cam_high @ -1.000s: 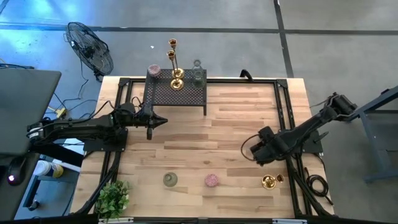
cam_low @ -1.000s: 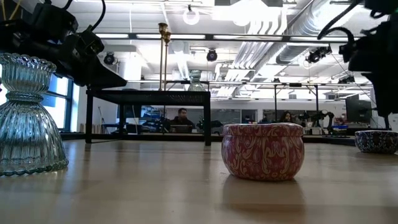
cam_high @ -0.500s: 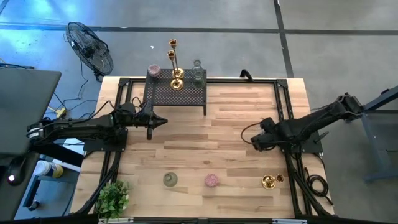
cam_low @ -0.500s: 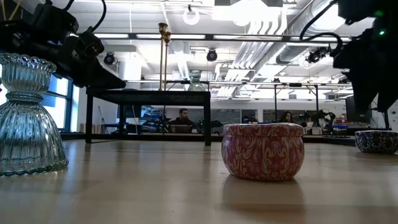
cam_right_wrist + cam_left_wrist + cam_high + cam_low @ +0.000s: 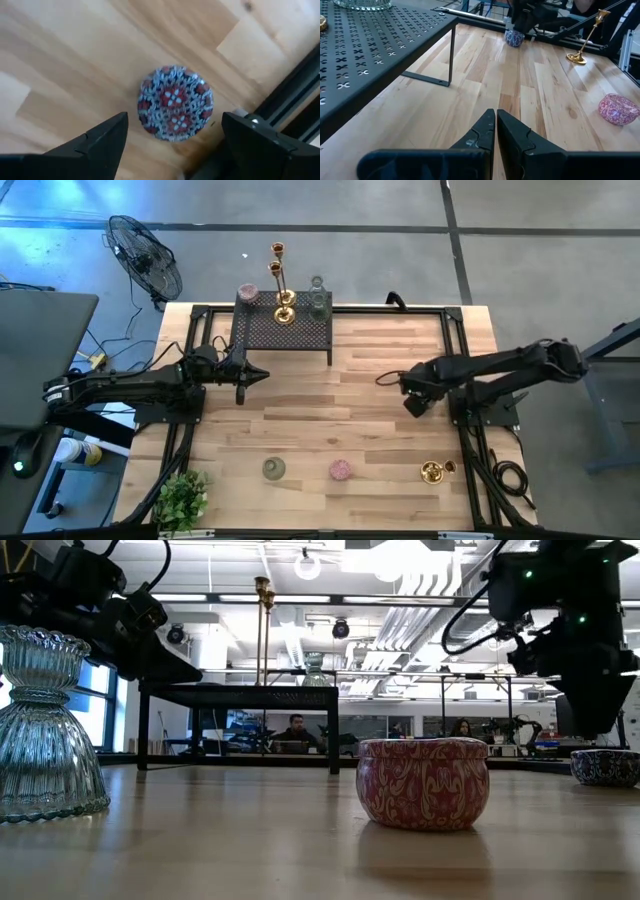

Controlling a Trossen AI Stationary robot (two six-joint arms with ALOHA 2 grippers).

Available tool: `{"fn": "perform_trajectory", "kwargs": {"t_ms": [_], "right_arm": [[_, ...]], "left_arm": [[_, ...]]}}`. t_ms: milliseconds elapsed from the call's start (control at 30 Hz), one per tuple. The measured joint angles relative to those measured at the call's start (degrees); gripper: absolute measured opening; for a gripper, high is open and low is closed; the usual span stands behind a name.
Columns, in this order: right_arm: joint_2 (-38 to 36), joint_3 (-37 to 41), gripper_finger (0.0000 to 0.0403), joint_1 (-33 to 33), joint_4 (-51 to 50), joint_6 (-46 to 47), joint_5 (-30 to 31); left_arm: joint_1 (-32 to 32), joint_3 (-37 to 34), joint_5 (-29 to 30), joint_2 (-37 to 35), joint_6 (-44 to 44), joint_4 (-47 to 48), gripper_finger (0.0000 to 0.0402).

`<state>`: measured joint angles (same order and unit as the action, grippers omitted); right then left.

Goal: Pick & Place candle stick holders
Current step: Put the black and red scented candle on the shelf

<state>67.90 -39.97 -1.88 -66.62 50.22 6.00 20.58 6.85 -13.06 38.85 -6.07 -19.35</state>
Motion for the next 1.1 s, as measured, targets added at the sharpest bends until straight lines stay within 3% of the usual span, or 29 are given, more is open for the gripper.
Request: {"fn": "perform_trajectory", "kwargs": {"t_ms": [100, 200, 467, 633, 733, 1100], "right_arm": [[0.0, 0.0, 0.0303, -2.7, -0.2, -2.5, -2.6], [0.0, 0.0, 0.0255, -4.2, -1.9, -2.5, -1.7], [0.0, -3.1, 0.002, -7.4, -9.8, -2.0, 0.0], [2.1, -3.0, 0.0028, -10.0, -9.9, -2.5, -0.8], [5.0, -3.0, 0.0014, -12.0, -10.2, -2.9, 0.4], [16.4, -3.0, 0.0003, -17.3, -8.9, -12.1, -3.3]], "left_arm": [[0.0, 0.0, 0.0, 0.0, 0.0, 0.0, 0.0014], [0.0, 0.0, 0.0, 0.0, 0.0, 0.0, 0.0014], [0.0, 0.0, 0.1, 0.0, 0.0, -0.1, 0.0014], [0.0, 0.0, 0.2, 0.0, 0.0, 0.0, 0.0014], [0.0, 0.0, 0.2, 0.0, 0.0, 0.0, 0.0014], [0.0, 0.0, 0.2, 0.0, 0.0, 0.3, 0.0014]]}}
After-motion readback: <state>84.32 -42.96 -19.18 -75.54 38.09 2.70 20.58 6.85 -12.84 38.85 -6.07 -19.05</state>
